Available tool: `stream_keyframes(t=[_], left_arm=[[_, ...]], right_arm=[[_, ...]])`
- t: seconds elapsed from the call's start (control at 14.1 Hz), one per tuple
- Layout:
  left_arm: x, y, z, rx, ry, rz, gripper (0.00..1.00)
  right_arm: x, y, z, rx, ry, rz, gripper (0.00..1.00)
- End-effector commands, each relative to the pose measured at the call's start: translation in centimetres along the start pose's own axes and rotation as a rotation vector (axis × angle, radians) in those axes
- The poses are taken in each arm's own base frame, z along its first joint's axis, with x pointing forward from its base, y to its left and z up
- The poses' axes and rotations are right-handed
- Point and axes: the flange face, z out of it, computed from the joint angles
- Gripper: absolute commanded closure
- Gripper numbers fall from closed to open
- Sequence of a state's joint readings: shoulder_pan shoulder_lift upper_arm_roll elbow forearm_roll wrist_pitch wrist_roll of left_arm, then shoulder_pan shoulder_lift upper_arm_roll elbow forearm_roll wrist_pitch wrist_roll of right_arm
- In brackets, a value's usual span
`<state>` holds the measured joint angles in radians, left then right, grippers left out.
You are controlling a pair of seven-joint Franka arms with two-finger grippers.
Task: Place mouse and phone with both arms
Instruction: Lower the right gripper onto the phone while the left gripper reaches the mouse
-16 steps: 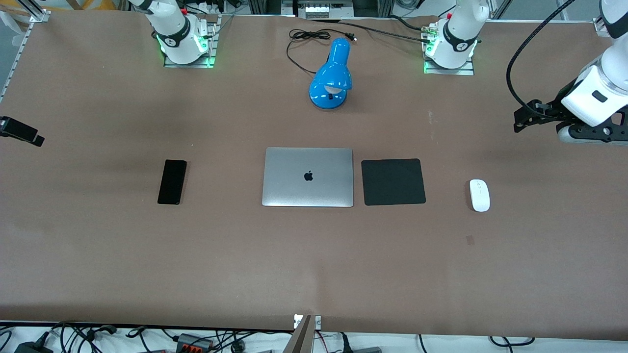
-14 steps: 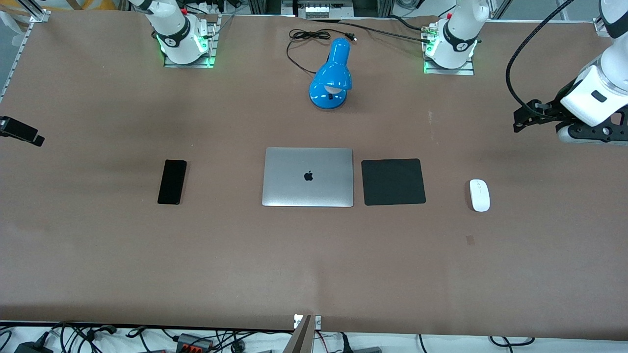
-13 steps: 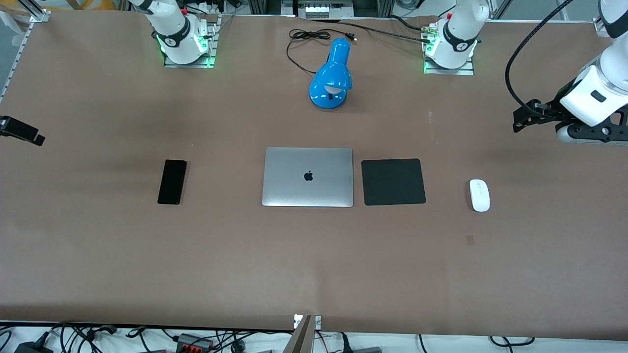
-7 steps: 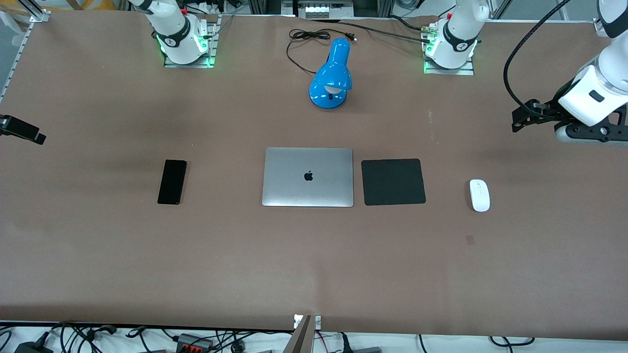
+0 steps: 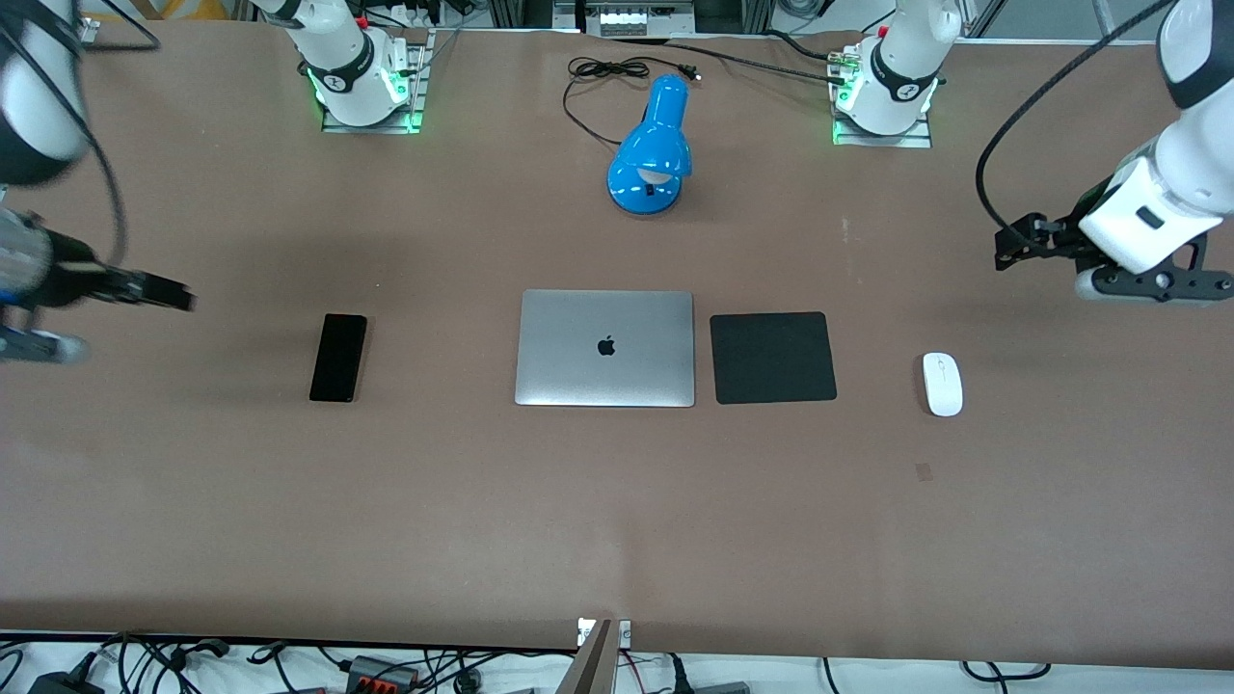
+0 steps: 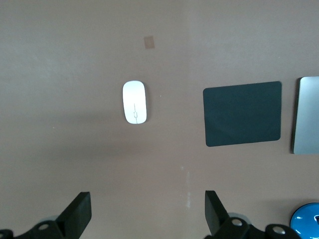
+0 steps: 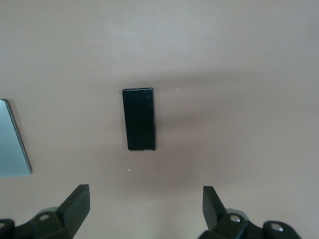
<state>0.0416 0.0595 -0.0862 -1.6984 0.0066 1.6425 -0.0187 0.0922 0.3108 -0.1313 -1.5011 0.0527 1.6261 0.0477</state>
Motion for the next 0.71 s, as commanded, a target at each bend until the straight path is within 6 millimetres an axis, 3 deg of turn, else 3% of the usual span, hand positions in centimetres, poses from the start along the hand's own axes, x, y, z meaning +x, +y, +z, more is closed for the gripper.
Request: stream_keyframes(t=[0.0,0.21,0.28,0.5,0.64], left_arm=[[2.3,-2.6,2.9,-0.024,-0.083,-0.033,0.00],[5.1,-4.6,9.4,-0.032,-0.146,-0.045,0.00],[6.0,-6.1,11.6,-0.039,-0.133,-0.045,0.00],[7.8,-6.9,19.3,-0.051,-0.098,0.042,0.00],[7.0,-6.0,23.5,-0.049,-0.063,0.063,0.00]], right_arm=[[4.3,-1.1,8.6,-0.008,-0.031,0.043,0.00],[4.4,-2.5,16.0,-0.039,-0.042,0.083,0.00],[4.0,-2.5,17.6,-0.038,-0.043,0.086,0.00],[3.1,-2.8,21.4,-0.035,-0.019,0.114,0.00],[2.1,-4.3,23.8,-0.040,0.004,0.127,0.00]])
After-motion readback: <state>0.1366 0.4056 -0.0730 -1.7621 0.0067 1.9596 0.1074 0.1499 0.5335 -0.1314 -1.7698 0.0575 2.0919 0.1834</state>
